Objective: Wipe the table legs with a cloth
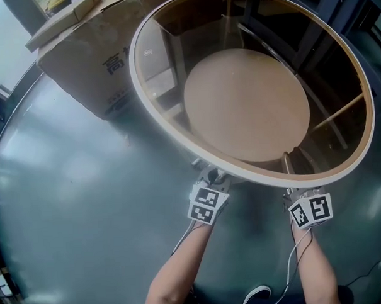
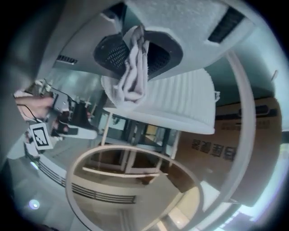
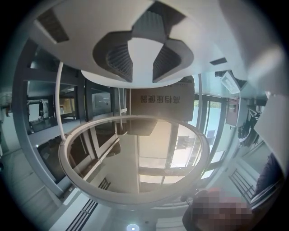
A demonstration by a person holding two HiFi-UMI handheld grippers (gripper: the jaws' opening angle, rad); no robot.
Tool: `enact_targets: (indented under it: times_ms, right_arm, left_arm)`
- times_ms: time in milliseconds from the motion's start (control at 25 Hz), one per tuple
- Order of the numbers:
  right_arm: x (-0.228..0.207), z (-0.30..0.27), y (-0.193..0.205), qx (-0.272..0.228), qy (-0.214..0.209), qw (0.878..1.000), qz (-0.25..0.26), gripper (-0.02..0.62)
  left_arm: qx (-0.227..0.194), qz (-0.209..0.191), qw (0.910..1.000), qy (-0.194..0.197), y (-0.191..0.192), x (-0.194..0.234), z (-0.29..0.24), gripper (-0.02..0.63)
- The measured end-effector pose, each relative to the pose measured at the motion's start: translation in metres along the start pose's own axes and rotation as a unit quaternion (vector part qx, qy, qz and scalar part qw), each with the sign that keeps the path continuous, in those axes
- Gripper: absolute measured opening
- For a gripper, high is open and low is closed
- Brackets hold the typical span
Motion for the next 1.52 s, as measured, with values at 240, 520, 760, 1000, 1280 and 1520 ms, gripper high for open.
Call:
enact_targets:
  times_ms: [240, 520, 760, 1000, 1280, 1520]
  right_arm:
    - [0.015, -0.007, 0.004, 0.01, -0.049, 0.999, 0.002, 0.106]
    - [0.057, -0.021, 0.008, 0.022, -0.14, 0.99, -0.013, 0.032]
    - [0.078, -0.026, 0.015, 0.033, -0.175, 0.983, -0.043, 0.009]
    - [0.074, -0.024, 0.013, 0.038, -0.18, 0.983, -0.022, 0.009]
    - [0.064, -0.017, 0.014, 0.038, -0.177, 0.983, -0.027, 0.009]
    - [0.062, -0.015, 0.017, 0.041, -0.178, 0.983, -0.028, 0.009]
  left_arm:
    - [-0.026, -0.036, 0.9946, 0.094, -0.004, -0.045, 0.004, 0.04]
    - [-0.052, -0.032, 0.9965, 0.057, -0.004, -0.006, 0.055, 0.041]
    - [-0.066, -0.032, 0.9973, 0.007, -0.006, 0.024, 0.079, 0.041]
    - [-0.053, -0.037, 0.9977, 0.019, -0.001, 0.025, 0.072, 0.041]
    - [-0.053, -0.035, 0.9971, 0.042, 0.005, 0.009, 0.055, 0.041]
    - [-0.055, -0.033, 0.997, 0.042, 0.006, 0.009, 0.052, 0.041]
Point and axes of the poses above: the fingertips, and each gripper's own axes: z backward along the fingers, x to its left, y out of its underside, the point moved 8 cm from there along z, backward along the fingers, and after that the axes turned 4 degrees about -x, right-handed, at the moved point
